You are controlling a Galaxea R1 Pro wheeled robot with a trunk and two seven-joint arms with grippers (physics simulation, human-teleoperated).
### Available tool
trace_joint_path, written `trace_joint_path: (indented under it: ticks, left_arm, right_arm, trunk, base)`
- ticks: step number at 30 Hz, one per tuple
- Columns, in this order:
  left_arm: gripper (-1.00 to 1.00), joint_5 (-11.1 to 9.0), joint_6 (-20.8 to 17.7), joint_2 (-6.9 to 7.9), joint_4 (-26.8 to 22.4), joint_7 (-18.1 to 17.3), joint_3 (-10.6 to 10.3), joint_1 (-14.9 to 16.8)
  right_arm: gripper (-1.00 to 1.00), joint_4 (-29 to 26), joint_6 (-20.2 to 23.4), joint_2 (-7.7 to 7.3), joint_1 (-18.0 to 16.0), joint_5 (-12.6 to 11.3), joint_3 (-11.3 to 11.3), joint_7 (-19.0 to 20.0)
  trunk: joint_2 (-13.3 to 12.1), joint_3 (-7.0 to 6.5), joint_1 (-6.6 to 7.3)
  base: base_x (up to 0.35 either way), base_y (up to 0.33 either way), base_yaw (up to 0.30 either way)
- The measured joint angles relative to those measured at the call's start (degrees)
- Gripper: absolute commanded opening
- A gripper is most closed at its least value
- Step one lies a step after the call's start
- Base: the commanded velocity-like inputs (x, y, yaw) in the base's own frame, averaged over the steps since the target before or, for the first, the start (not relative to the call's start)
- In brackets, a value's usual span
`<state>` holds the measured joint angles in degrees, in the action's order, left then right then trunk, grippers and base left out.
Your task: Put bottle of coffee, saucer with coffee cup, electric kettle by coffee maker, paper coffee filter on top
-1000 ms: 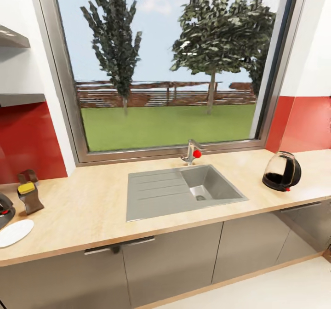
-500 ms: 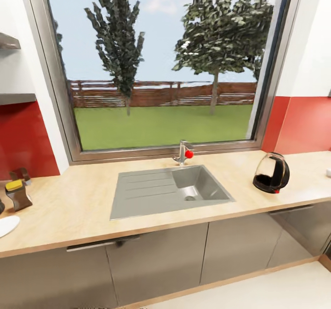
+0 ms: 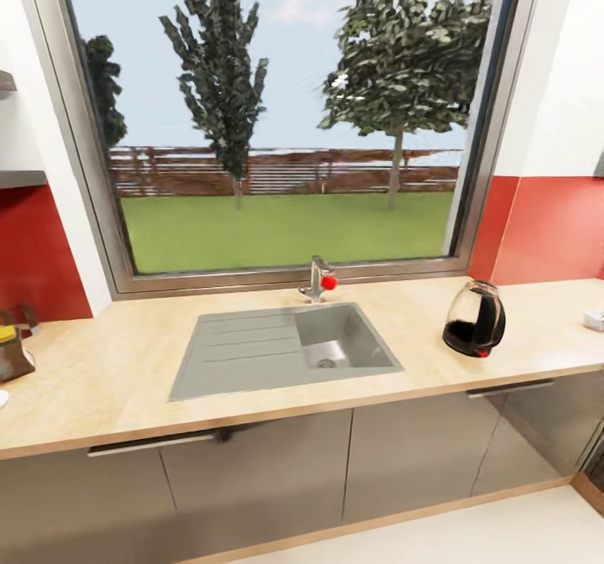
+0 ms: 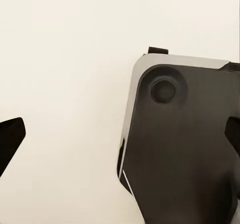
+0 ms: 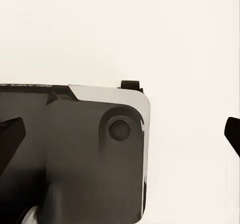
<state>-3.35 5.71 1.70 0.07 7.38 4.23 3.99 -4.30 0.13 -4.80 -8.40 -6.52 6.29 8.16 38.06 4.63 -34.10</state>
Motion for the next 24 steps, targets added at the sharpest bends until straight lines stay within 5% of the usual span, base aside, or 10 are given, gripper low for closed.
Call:
trace_joint_path:
  ticks: [17,24]
  left_arm:
    - [1.0,-0.1,0.0,0.32,0.1,0.0,0.1,-0.3]
    - [1.0,-0.1,0.1,0.4,0.1,0.0,0.1,-1.0]
  right_arm:
    - [1.0,-0.6,-0.1,-0.02,0.0,0.0,-0.1,0.0]
    - [1.0,-10.8,-0.6,-0.62,0.0,0.0,-0.3,0.0]
  trunk:
    - [0.0,0.0,0.0]
    - [0.0,0.0,0.0]
  base:
    - [0.0,-0.308,0.0]
    - [0.0,-0.099,0.0]
